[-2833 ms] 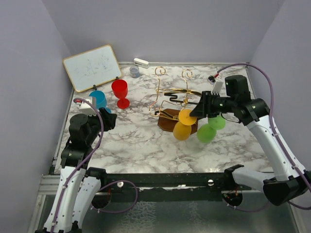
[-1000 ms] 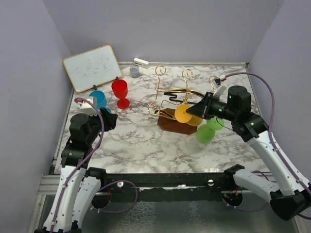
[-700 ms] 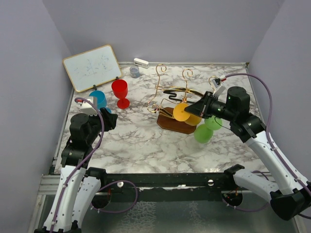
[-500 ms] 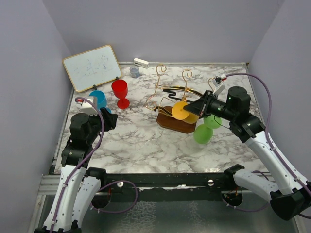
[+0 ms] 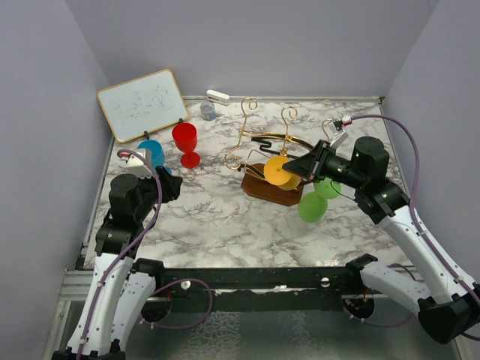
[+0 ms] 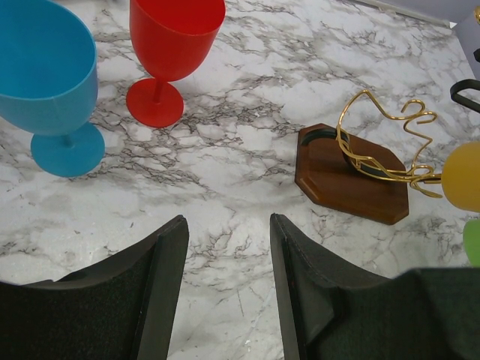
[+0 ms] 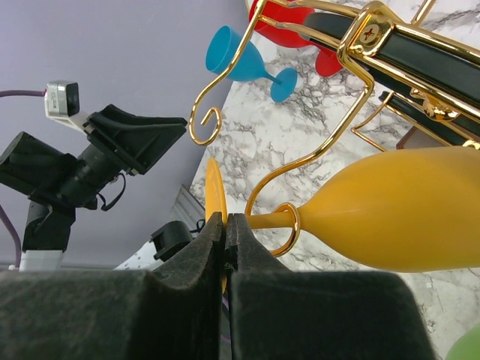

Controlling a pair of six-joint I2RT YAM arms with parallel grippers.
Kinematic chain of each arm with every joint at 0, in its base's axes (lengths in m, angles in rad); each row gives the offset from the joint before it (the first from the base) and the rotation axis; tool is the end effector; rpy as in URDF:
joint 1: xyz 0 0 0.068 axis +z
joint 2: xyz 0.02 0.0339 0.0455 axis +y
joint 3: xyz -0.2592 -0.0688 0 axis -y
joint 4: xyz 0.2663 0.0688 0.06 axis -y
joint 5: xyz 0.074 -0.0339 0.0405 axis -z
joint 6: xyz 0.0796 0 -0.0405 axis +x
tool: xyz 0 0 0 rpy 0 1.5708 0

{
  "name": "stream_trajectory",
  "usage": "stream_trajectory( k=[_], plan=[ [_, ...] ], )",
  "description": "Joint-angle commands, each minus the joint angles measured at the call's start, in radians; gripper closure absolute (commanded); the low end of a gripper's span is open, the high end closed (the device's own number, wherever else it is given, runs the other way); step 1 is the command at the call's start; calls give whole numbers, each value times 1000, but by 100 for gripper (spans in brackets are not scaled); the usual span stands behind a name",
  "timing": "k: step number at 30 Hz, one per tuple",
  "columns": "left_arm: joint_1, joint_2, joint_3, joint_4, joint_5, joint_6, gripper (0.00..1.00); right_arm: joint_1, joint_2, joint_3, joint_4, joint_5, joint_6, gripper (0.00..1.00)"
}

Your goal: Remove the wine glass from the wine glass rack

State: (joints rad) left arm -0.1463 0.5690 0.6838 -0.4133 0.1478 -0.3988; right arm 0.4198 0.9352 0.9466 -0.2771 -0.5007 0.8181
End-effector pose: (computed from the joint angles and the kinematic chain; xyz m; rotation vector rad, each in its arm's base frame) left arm 0.2014 -0.0415 0.2983 -0.1358 1.8931 -0.5119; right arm 0.2314 0.1451 0.3473 0.0124 2.0171 1.2901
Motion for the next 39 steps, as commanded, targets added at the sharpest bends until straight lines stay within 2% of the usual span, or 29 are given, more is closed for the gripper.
stream_trajectory(
  k=[1, 20, 39],
  plan=[
    [-6, 1, -4, 12, 22, -6, 50, 0, -6, -10, 85, -21, 13, 99],
    [-6, 11, -4, 12, 25, -6, 50, 0, 28, 14, 6, -146, -41, 99],
    [-5, 14, -4, 12, 27, -7, 50, 0, 93, 45, 81, -154, -31, 99]
  ],
)
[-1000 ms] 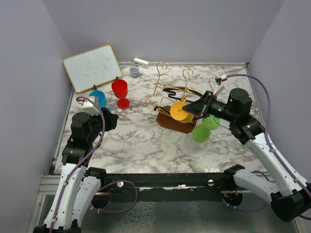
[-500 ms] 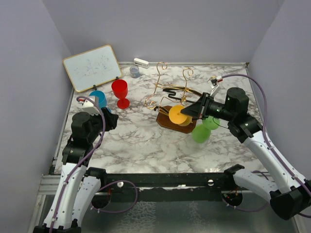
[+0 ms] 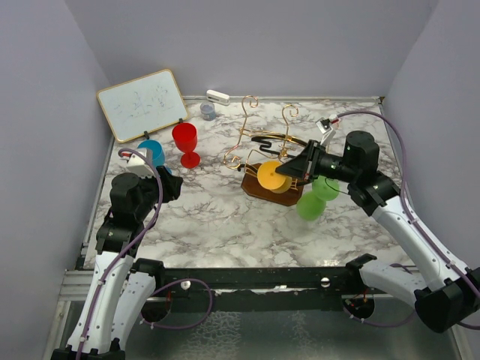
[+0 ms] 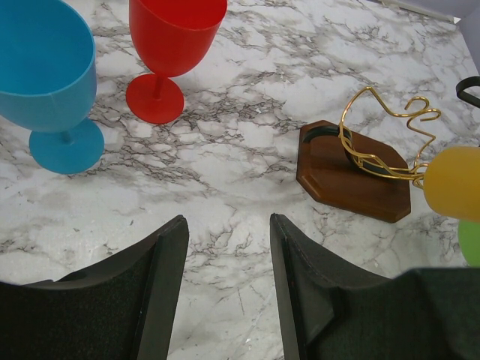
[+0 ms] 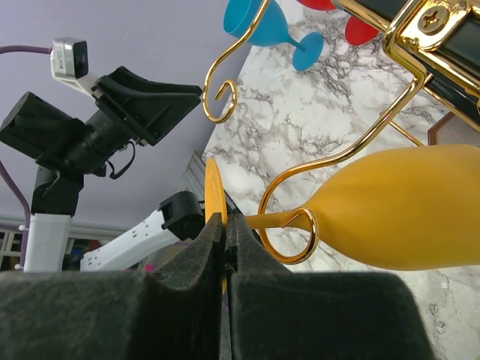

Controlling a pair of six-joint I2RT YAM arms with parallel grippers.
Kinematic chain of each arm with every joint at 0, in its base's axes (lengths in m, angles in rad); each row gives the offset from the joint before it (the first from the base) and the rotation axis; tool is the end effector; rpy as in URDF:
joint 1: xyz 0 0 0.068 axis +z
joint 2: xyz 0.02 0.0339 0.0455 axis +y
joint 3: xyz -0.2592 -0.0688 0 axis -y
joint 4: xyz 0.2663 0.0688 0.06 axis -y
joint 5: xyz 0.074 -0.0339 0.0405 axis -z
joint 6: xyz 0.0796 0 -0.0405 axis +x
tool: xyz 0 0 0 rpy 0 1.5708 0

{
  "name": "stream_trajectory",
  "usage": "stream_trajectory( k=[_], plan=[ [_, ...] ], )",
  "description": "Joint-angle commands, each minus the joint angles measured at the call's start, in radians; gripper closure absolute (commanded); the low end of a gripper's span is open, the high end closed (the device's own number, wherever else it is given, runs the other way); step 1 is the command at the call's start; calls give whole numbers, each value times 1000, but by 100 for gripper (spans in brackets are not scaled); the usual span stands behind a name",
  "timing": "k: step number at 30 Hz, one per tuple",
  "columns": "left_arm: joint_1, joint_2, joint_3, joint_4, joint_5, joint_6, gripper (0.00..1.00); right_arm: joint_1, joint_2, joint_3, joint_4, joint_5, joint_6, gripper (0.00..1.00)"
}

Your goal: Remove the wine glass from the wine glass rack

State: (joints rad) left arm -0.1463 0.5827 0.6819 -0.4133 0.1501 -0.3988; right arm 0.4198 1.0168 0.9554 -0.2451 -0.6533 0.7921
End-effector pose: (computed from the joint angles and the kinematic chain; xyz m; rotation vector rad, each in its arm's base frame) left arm 0.2039 -0.0421 0.2950 -0.1370 1.9089 -0.5122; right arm 0.2396 0.1599 0.3361 -0.1185 2.0734 1.4021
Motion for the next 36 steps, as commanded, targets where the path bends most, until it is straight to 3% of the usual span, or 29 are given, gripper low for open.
stream_trajectory(
  k=[1, 7, 13, 21, 36],
  plan=[
    [-6, 0, -2, 13, 24, -6, 50, 0, 15, 37, 51, 6, -5, 99],
    [-6, 0, -2, 12, 25, -6, 50, 0, 15, 34, 61, 71, 1, 99],
    [-6, 0, -2, 12, 25, -7, 50, 0, -47, 11, 34, 234, 33, 99],
    [-6, 1, -3, 12, 28, -7, 50, 0, -131, 13, -74, 364, 44, 99],
    [-6, 4, -3, 13, 29, -7, 50, 0, -233, -6, -154, 268, 34, 99]
  ],
)
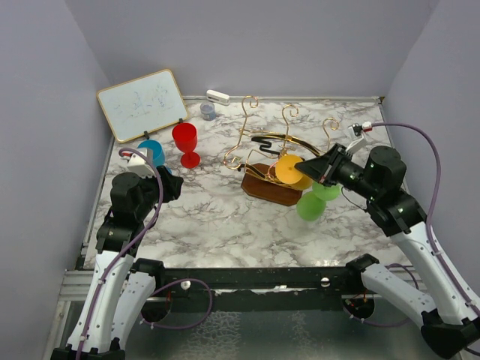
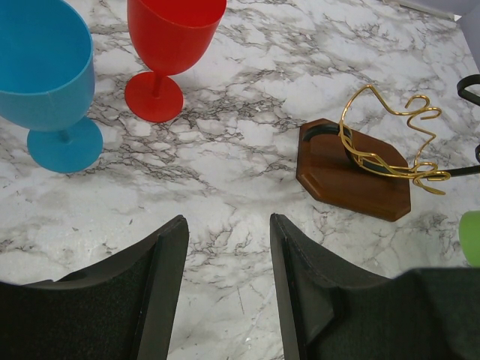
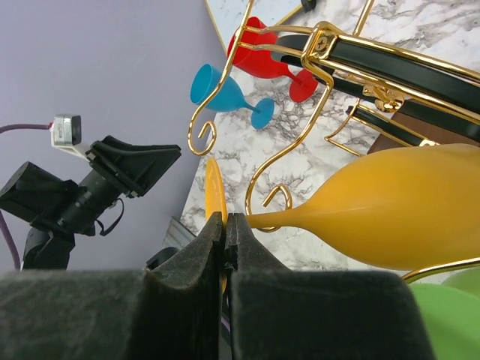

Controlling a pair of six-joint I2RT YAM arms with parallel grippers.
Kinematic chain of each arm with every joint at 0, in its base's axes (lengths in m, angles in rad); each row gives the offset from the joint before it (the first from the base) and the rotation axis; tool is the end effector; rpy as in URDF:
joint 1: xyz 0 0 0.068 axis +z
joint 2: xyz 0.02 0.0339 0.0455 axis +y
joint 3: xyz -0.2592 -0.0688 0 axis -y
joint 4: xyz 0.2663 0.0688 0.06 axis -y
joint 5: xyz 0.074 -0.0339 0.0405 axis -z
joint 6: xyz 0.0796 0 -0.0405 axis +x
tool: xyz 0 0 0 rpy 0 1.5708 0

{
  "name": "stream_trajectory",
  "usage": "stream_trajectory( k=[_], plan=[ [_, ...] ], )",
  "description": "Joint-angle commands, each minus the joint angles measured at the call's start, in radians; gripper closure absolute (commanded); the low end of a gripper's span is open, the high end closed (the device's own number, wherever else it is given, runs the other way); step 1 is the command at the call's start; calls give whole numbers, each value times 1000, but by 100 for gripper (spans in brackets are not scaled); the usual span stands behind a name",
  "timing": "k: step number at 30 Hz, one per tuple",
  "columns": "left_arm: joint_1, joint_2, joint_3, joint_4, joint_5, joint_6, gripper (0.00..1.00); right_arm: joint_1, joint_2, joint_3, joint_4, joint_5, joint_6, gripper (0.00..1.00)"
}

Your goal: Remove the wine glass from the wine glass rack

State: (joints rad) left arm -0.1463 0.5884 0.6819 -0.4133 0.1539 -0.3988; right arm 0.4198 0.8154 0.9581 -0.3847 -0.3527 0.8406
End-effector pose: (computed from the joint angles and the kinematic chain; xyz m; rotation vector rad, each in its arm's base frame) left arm 0.2048 -0.0425 0.2940 -0.1355 1.9151 -0.5150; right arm 0.2095 0.1236 0.3638 0.1413 1.9664 1.1823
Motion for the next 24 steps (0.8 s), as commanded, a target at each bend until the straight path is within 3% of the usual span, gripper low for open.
stream_trajectory(
  k=[1, 8, 17, 24],
  plan=[
    [-6, -2, -3, 14, 27, -7, 50, 0, -31, -7, -18, -62, -18, 99],
    [-6, 5, -3, 14, 30, -7, 50, 0, 6, 26, -52, -319, -57, 99],
    [-6, 2, -4, 13, 26, -8, 50, 0, 35, 53, -183, -524, -170, 99],
    [-6, 4, -3, 14, 25, -9, 50, 3, 31, 38, -105, -697, -160, 99]
  ],
)
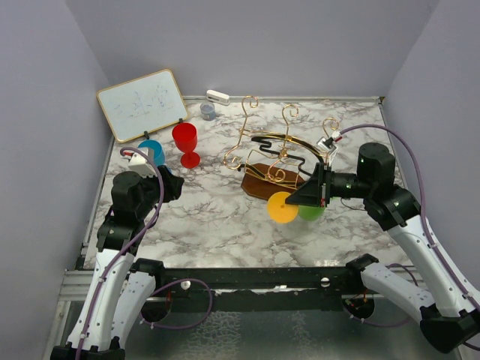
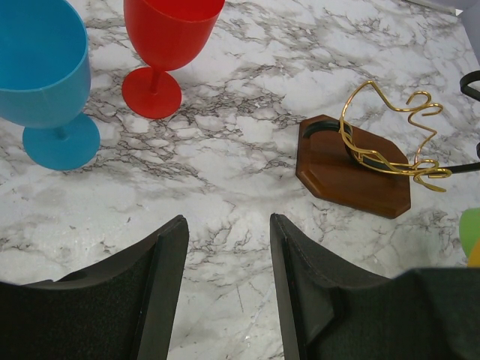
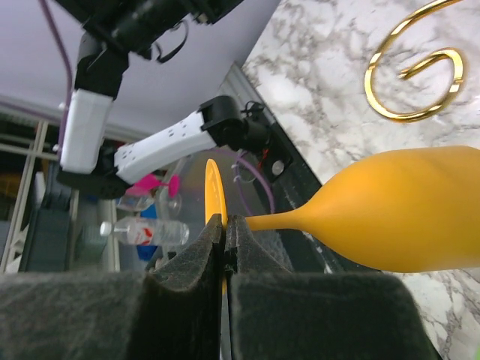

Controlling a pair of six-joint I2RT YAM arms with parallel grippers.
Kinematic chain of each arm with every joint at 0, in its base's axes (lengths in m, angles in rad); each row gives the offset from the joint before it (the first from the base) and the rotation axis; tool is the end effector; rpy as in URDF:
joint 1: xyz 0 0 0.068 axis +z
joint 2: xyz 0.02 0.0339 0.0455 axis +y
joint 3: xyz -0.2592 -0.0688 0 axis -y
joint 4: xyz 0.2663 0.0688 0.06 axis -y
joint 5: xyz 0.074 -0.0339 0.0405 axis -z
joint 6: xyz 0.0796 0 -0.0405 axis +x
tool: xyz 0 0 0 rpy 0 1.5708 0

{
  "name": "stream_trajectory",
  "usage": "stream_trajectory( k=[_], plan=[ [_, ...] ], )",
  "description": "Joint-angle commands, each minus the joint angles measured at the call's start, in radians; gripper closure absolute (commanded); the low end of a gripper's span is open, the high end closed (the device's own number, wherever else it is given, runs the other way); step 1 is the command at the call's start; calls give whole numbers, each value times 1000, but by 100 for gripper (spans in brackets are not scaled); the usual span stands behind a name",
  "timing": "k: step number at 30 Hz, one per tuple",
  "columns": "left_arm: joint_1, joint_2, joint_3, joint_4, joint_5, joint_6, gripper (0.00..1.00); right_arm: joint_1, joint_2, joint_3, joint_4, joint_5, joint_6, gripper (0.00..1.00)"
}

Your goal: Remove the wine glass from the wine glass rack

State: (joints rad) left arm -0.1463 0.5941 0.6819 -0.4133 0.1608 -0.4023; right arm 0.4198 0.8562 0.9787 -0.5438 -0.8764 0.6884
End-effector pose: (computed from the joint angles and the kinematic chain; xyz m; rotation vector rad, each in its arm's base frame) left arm 0.2057 -0.0432 0.2929 -0.1352 1.9217 -0.5232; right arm 0.1770 0.1460 0.3503 -0.3487 2.1558 1.5448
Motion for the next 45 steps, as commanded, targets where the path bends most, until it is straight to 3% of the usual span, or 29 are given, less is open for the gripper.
stream_trajectory(
  k=[1, 9, 14, 18, 20, 25, 32, 36, 41, 45],
  plan=[
    [-6, -1, -4, 13, 17, -6, 50, 4, -10, 25, 60, -190, -1, 99],
    [-6, 0, -4, 13, 13, -8, 50, 36, -18, 60, 192, -312, 125, 99],
    [-6, 1, -3, 12, 10, -9, 50, 47, -12, 77, 601, -409, 403, 99],
    [-6, -1, -2, 9, 6, -9, 50, 47, 60, 216, 822, -428, 516, 99],
    [-6, -1, -2, 9, 5, -7, 50, 46, 103, 342, 766, -412, 434, 99],
    [-6, -4, -1, 9, 9, -8, 50, 47, 183, 660, 345, -235, -45, 99],
    [-6, -5, -2, 8, 9, -8, 50, 52, 255, 781, 93, 5, -455, 99],
    [-6, -6, -2, 8, 2, -8, 50, 99, 267, 766, 65, 158, -609, 99],
    [-6, -9, 6, 3, -36, -21, 50, 171, 224, 652, 161, 278, -747, 99],
    [-6, -8, 52, -39, -73, -129, 50, 275, 216, 602, 182, 360, -845, 99]
  ],
)
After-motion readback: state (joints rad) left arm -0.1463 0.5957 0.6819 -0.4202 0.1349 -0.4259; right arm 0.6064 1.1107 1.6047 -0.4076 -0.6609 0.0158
